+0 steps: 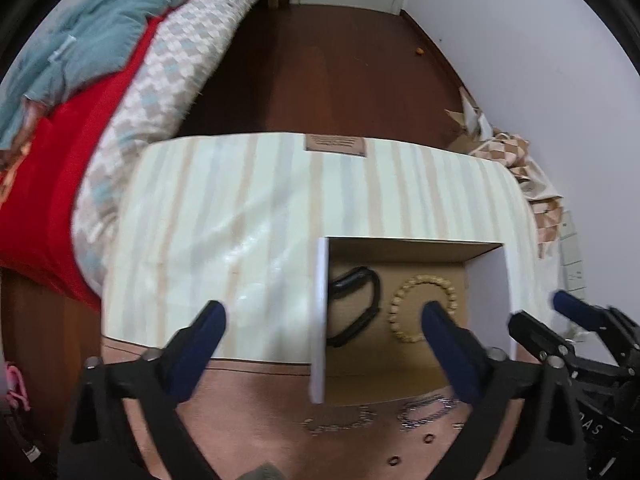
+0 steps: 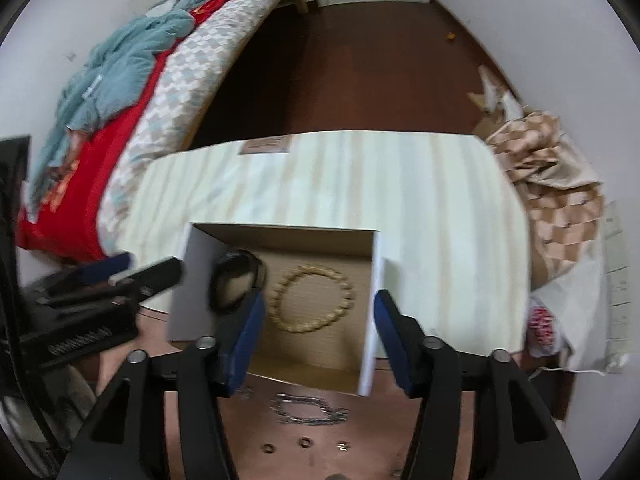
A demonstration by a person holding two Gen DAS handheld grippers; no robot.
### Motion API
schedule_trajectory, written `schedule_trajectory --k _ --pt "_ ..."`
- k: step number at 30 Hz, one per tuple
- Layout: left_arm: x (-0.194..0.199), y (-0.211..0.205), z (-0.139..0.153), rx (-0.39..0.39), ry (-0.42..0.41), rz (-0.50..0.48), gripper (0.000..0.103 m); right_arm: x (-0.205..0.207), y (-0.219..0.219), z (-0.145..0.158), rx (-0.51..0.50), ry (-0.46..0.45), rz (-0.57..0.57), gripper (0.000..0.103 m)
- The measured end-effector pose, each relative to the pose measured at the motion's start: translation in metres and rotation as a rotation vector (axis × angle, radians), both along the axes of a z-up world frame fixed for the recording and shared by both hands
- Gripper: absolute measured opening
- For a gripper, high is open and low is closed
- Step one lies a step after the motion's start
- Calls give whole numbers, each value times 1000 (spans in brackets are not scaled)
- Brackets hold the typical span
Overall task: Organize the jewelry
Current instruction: 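Carry both items into the cardboard box and open both tools, then lift both tools out of the box back over the jewelry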
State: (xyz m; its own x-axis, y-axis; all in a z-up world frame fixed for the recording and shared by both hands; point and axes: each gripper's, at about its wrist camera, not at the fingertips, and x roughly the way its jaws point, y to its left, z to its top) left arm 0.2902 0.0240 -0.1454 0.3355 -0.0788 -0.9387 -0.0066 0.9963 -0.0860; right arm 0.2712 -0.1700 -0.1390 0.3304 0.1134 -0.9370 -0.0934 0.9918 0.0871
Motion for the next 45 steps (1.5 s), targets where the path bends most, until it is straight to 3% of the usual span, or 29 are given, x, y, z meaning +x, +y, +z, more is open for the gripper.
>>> schedule_trajectory --k 2,4,10,20,32,45 --pt "-7 3 -3 38 -11 11 101 -6 -1 -7 -49 12 -19 88" --pt "-15 4 -6 68 -24 19 102 -13 -2 -16 -75 27 -37 94" --pt "-32 7 -16 131 -37 35 102 -28 1 -34 -114 36 -61 99" --pt "-54 8 5 134 -93 55 102 -46 -1 -21 -126 -5 -94 100" --pt "-104 10 57 143 -207 57 102 -92 5 42 -149 -140 -105 100" --pt "-150 21 76 108 -260 76 102 -147 15 91 -106 -250 -117 100"
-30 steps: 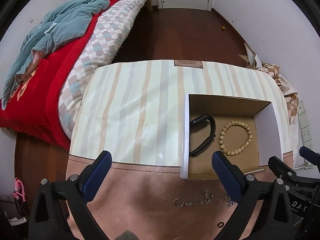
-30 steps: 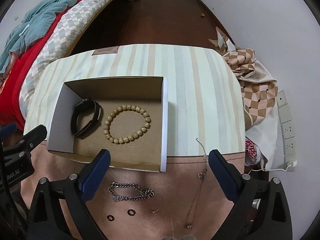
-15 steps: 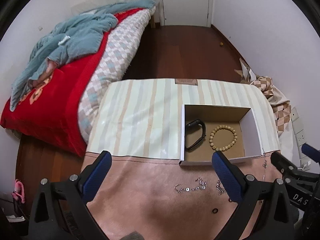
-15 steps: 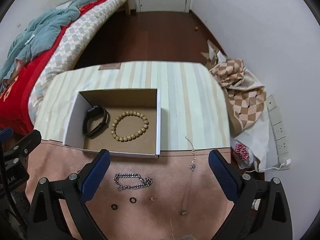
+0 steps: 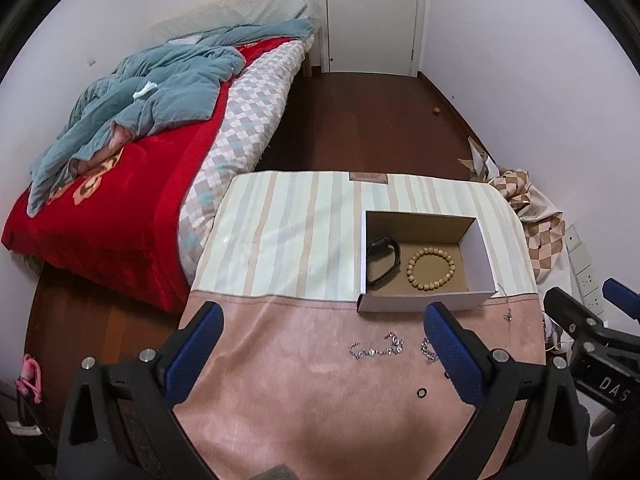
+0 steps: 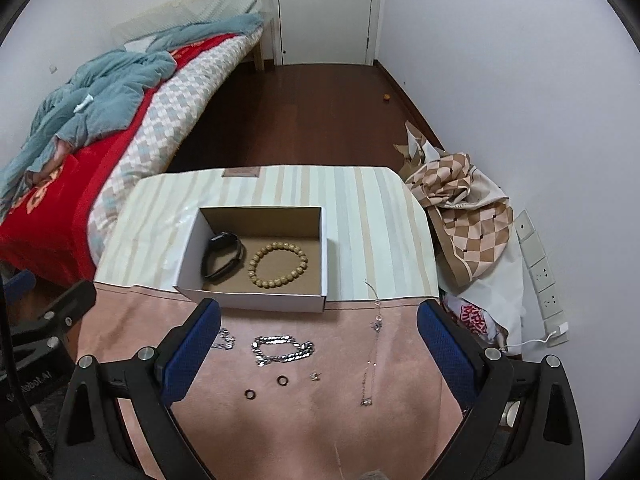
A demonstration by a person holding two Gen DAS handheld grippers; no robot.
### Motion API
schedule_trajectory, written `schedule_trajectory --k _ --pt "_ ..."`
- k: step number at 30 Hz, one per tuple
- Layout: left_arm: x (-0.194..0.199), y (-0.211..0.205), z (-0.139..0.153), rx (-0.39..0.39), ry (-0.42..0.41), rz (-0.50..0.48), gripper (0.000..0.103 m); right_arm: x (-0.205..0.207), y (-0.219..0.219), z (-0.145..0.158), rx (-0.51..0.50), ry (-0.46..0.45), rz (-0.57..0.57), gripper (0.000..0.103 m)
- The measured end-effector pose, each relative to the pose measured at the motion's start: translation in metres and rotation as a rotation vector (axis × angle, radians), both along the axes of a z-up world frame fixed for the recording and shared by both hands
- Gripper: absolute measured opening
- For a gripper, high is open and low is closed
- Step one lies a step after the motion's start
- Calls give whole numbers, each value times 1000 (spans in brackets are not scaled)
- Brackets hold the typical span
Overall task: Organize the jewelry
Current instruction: 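Lift both tools out of the box back over the jewelry, then grasp the thick silver chain bracelet with the right tool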
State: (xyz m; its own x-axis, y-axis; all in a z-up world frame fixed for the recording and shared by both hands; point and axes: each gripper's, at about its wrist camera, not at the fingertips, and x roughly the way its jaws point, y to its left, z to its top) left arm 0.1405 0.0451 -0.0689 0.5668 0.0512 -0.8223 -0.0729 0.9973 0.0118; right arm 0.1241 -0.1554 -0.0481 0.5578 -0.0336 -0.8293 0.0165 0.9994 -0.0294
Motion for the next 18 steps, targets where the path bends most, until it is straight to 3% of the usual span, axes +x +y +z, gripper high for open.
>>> schedule_trajectory --k 5,11,12,14,18 --pt "-6 9 -28 20 19 40 102 -8 -9 -20 40 21 -36 100" --pt "1 16 -86 51 115 72 102 -2 -35 -101 126 166 -80 98" --pt "3 17 -97 56 139 77 102 0 -38 -117 137 186 -84 96" --pt "6 20 -114 60 170 82 102 4 -40 -144 151 215 -88 79" --pt "13 22 -140 75 217 85 102 13 -39 -182 178 231 -91 69"
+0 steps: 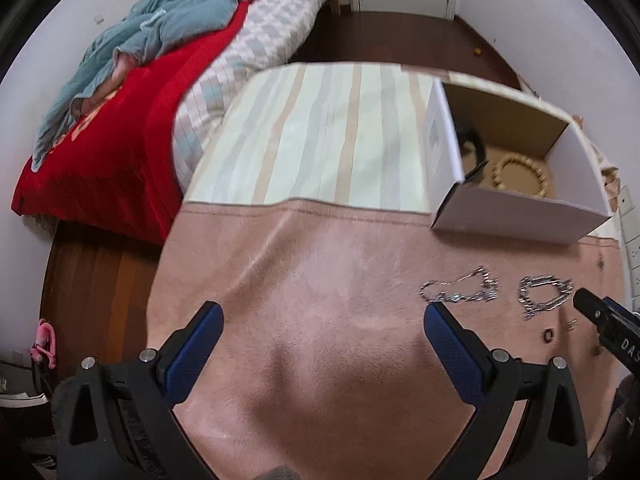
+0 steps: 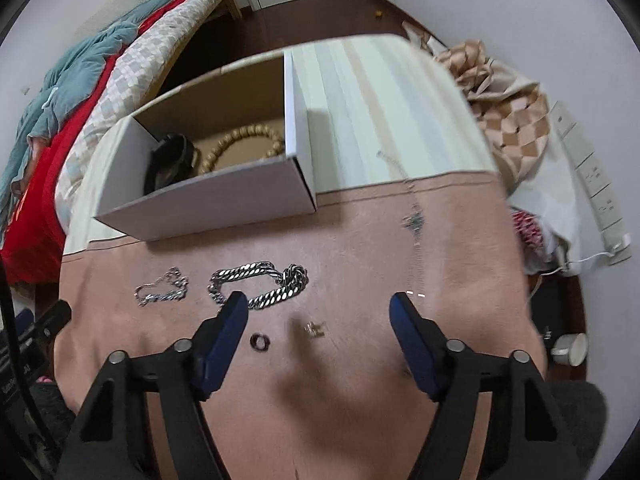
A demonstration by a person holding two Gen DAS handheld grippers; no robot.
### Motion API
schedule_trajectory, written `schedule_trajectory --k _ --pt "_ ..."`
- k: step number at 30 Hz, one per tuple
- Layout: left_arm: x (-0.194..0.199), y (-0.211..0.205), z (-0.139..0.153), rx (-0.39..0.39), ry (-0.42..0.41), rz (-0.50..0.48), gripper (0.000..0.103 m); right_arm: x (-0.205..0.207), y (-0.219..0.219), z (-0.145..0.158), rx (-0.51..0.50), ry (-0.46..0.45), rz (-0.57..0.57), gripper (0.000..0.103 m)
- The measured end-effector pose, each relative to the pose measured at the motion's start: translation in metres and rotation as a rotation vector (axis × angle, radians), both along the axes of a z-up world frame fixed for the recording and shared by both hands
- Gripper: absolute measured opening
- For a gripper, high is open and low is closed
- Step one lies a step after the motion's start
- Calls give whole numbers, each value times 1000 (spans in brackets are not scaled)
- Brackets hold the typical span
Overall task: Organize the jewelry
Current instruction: 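Grasp the thick silver chain bracelet with the right tool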
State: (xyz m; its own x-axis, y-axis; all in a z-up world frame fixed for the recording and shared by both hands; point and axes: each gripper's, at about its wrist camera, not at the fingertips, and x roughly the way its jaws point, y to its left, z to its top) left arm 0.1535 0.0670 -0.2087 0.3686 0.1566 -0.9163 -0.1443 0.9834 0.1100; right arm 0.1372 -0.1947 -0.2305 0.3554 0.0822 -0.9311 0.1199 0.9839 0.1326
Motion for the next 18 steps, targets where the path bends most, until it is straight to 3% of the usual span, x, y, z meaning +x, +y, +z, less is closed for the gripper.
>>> schedule_trajectory --k 6,10,18 --pt "10 0 -17 -17 30 4 102 9 6 -20 10 -31 5 49" --pt "16 -4 -22 -67 38 -13 102 14 13 -21 16 -43 30 16" --pt "23 -19 -41 -163 88 -79 101 7 1 -6 19 -87 -23 10"
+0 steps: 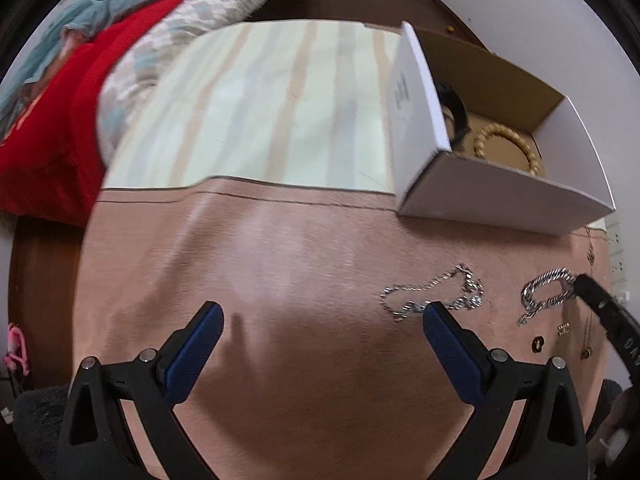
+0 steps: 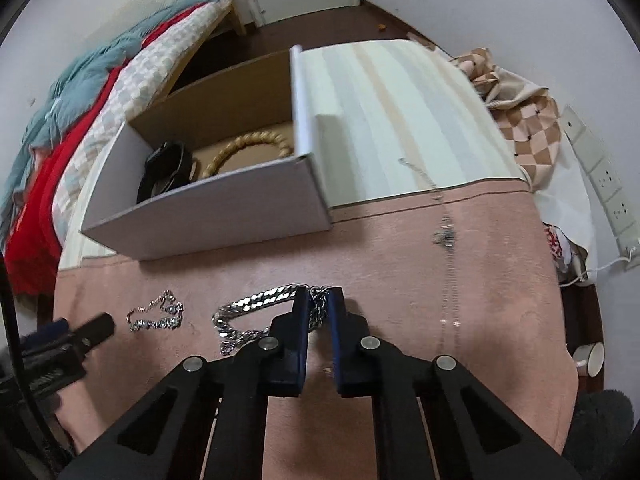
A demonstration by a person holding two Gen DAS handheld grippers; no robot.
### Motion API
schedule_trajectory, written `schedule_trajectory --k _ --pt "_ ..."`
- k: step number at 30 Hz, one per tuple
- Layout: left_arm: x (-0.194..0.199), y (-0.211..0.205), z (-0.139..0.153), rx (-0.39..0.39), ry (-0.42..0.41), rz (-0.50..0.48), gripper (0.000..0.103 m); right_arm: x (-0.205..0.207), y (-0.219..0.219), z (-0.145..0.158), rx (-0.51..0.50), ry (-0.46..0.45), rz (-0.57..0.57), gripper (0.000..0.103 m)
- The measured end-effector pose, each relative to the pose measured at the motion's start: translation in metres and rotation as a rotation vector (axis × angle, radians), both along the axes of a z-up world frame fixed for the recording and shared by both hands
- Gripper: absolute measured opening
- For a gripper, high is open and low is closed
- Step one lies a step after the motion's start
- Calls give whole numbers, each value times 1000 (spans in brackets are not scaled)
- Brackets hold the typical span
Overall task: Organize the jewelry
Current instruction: 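Grasp the thick silver chain bracelet with the right tool, then grasp the thin silver chain bracelet with the left tool while the right tool holds the thick chain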
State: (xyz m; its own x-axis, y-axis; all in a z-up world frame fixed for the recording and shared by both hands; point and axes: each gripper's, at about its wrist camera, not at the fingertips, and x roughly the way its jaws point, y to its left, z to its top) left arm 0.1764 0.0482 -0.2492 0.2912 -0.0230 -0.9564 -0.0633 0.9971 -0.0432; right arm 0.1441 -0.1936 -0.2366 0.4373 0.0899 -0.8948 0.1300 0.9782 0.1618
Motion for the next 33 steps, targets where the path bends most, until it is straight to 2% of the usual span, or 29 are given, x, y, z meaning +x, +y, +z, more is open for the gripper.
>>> schedule_trajectory --k 2,3,5,6,7,9,11,12,18,28,33 --pt "0 -5 -5 -23 11 -15 101 -2 -5 5 -11 -12 -5 7" --pt "0 -8 -6 -30 12 -20 100 -2 -6 8 -21 -16 -5 0" --pt "1 -16 -7 -42 11 -36 82 -2 -8 10 -22 -21 -10 1" --pt "0 -19 -6 -28 3 -41 80 -2 -7 10 -25 -19 -8 1" --pt "0 -22 -5 -27 -11 -52 72 -1 -7 10 -25 -19 -8 1" --pt "0 -29 -2 -16 -34 -75 54 -2 -6 9 -22 -19 -7 1" --pt "1 -33 2 -19 -55 -98 13 -3 -8 9 -4 -25 -9 1" --pt "2 -33 2 -32 -53 -102 5 -4 -8 9 2 -28 -10 1" --pt "-2 -16 11 -121 -55 -69 1 -9 -11 23 63 -76 -19 1" --pt "-20 5 59 -154 -144 -75 0 -18 -19 55 123 -141 -20 1" --pt "-13 10 64 -169 -160 -108 1 -20 -16 67 129 -160 -6 0"
